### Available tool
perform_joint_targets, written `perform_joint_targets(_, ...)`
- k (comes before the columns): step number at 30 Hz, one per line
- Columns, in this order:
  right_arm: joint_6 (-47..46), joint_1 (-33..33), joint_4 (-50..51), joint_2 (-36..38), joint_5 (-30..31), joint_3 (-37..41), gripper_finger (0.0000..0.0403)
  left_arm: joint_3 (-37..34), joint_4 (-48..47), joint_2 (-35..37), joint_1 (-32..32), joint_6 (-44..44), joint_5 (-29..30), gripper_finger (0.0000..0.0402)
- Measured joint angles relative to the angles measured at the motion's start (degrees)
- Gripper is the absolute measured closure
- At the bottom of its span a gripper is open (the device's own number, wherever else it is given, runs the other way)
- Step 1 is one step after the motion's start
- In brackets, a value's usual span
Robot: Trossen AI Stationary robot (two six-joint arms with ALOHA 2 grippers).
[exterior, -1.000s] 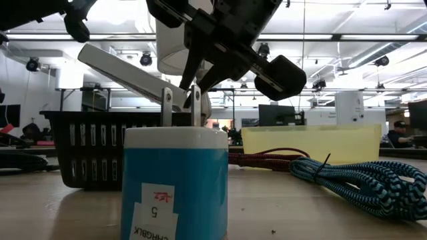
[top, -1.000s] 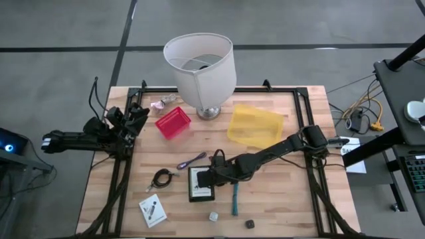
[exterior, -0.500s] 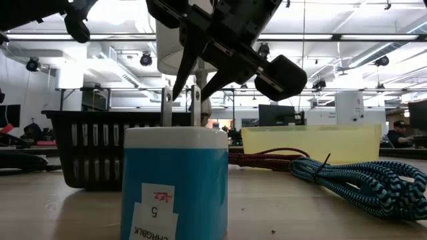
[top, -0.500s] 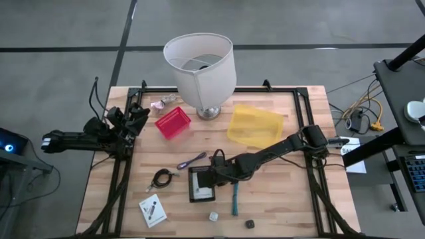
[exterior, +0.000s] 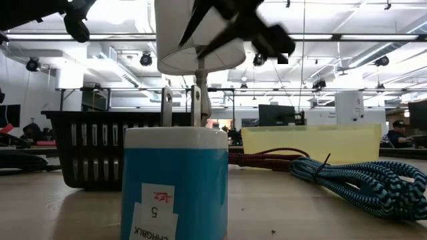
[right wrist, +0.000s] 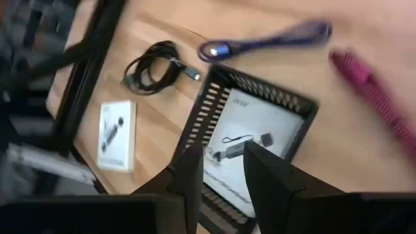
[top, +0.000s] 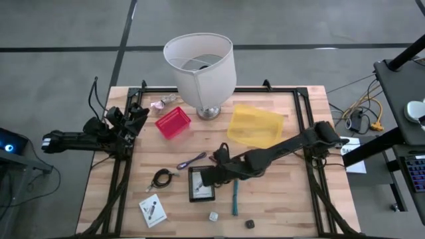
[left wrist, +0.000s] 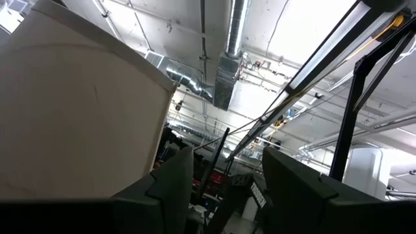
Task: Pick and place items into bin
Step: Put the card reader box into the black bin
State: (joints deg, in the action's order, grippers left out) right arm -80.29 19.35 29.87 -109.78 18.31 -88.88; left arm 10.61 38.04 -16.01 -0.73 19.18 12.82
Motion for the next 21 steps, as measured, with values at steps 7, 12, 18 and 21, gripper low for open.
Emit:
perform_joint_targets(7,26.1,1.4,0.1,9.1,5.6,0.4,0.0321,0.0,0.0,-0.1,0.0,0.0,0.0,0.0233)
perform_joint_targets(12,37.4,-1.8,0.0,15.6,5.2,0.9,0.0334,0.0,-2.2,-0.5,0.0,0.1,0.0,0.0233)
perform_joint_targets(18,53.5,-4.6,1.1,24.9,2.2,3.6,0.0345,0.0,-5.9,-1.5,0.0,10.3,0.0,0.0233)
perform_joint_targets(21,56.5,-6.2,3.4,30.6,2.7,7.3,0.0347,0.0,-8.5,-2.4,0.0,21.9,-0.3,0.0233)
